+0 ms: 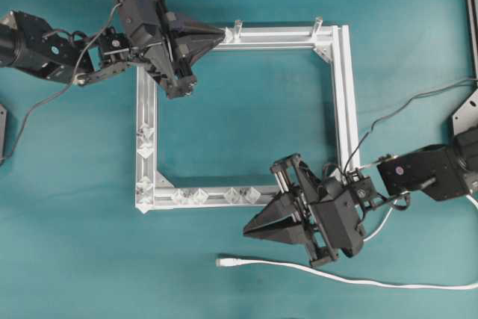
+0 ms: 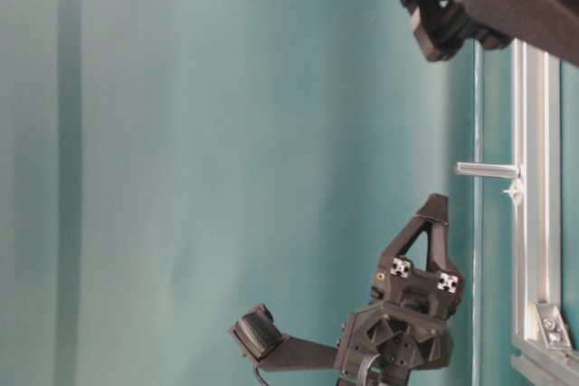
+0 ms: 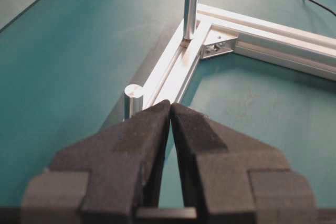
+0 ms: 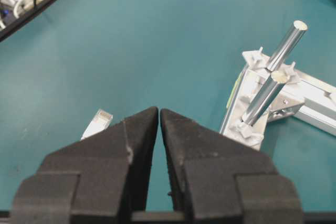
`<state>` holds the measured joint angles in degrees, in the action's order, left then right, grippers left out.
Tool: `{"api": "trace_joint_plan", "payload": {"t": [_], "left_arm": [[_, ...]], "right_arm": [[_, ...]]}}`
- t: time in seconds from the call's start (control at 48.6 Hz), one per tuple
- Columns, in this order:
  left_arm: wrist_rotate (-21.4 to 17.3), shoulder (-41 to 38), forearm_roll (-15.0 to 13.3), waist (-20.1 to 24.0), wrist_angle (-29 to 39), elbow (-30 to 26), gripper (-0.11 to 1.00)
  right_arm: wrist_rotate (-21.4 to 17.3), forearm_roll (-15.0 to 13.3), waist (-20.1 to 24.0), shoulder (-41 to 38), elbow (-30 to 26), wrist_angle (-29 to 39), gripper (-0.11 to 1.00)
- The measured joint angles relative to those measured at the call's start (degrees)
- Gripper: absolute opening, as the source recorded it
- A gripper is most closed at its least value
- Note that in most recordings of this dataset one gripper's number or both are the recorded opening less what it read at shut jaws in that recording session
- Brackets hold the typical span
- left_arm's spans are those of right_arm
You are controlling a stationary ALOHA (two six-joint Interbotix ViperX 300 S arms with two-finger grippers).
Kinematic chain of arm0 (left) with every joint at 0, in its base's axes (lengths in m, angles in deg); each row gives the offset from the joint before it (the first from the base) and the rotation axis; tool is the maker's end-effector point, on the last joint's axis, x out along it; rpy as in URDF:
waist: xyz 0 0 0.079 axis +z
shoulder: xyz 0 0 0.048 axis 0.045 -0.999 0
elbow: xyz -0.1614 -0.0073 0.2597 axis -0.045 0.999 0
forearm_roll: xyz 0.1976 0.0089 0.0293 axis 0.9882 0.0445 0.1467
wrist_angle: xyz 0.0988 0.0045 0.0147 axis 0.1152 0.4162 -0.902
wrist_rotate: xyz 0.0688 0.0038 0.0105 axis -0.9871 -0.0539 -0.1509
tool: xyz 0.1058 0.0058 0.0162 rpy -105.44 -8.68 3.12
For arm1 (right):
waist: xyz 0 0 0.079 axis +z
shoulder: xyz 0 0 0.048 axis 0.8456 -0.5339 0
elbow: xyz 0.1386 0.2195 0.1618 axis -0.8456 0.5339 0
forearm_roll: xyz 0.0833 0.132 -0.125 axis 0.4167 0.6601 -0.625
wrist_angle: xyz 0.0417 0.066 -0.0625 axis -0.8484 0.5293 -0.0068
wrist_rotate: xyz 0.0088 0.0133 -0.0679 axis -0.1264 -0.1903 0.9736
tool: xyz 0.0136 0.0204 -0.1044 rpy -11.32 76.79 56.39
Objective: Move the cable alternately left and right between 8 closely spaced pins so it hooks onto each one.
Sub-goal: 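Retract the left gripper away to the left of the frame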
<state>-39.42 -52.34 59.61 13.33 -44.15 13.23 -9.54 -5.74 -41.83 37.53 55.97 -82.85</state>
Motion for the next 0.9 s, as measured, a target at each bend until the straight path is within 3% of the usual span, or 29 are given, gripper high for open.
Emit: {"api": "trace_joint_plan", "payload": {"t": [0.041,0.103,0.144,0.452,0.658,0.905], "left_arm": [[0.0,0.2,0.3,-0.1,0.6,-0.2,0.12],[-0.2,1.1,1.5,0.0,2.6,-1.3,0.01],[-0.2,2.0,1.8,-0.1,4.1,-2.0,0.00],[-0.4,8.3,2.2,-0.1,17.8,-3.3,0.00],[-0.3,16.2,2.2,-0.2,25.1,2.4,0.00],[-0.4,29.8,2.2,-1.2,33.6,8.7,0.00]], "right_arm": [[-0.2,0.0,-0.1,-0.1,-0.1,0.1,0.17],[-0.4,0.3,0.0,-0.5,-1.0,1.8,0.04],[-0.6,0.4,-0.1,-0.7,-1.8,3.8,0.00],[-2.0,0.9,0.0,-0.6,-10.7,24.7,0.00],[-9.1,0.9,1.3,-0.6,-16.5,41.2,0.00],[-18.3,1.0,3.5,-0.6,-20.5,52.8,0.00]]}}
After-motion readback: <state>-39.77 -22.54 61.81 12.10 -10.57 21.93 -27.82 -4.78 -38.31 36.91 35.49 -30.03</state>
